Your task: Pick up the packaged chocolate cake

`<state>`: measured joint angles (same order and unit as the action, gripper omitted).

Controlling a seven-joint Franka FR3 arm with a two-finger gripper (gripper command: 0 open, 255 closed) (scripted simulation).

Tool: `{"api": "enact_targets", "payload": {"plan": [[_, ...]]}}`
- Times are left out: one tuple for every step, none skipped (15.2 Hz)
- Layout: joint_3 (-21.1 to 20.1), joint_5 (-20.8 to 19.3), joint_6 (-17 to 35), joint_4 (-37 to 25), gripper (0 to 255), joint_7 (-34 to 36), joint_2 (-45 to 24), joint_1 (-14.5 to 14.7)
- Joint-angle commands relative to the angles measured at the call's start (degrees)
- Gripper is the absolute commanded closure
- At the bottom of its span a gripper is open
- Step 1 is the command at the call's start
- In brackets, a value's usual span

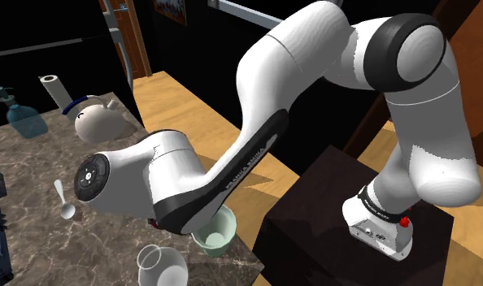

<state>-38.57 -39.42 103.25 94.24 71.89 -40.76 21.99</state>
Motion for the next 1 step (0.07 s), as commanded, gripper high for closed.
{"api": "enact_targets", "payload": {"plan": [[-0.1,0.2,-0.3,-0.1,255,-0.2,0.2,-0.1]]}}
